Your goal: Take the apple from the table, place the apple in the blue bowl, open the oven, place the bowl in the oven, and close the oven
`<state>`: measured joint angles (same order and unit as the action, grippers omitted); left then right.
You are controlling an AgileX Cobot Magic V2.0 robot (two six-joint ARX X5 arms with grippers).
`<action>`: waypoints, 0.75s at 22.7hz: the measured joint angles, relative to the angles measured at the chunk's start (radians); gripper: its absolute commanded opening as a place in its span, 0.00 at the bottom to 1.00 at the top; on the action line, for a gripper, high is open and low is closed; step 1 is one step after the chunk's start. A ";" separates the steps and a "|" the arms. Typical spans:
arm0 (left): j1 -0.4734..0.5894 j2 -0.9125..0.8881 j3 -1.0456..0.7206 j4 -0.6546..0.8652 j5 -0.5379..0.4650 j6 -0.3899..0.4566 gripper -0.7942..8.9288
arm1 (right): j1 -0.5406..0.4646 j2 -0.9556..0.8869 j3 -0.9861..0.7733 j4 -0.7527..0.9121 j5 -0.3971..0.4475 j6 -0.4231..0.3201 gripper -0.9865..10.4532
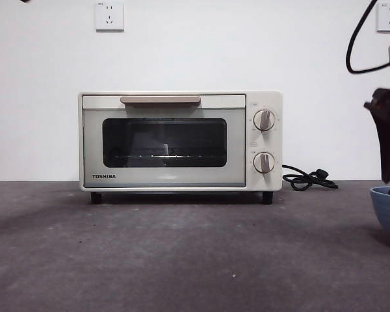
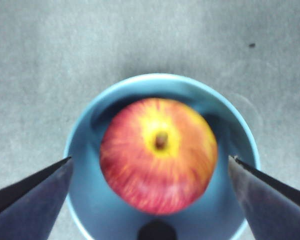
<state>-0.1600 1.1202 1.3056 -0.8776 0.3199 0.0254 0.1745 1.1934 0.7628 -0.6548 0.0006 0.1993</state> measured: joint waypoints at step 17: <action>-0.005 0.438 0.101 0.438 0.257 -0.195 0.08 | 0.001 -0.366 0.174 -0.385 -0.009 0.000 0.08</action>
<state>-0.1654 1.5581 1.4067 -0.4397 0.5770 -0.1692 0.1757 0.8272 0.9367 -1.0393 -0.0086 0.1993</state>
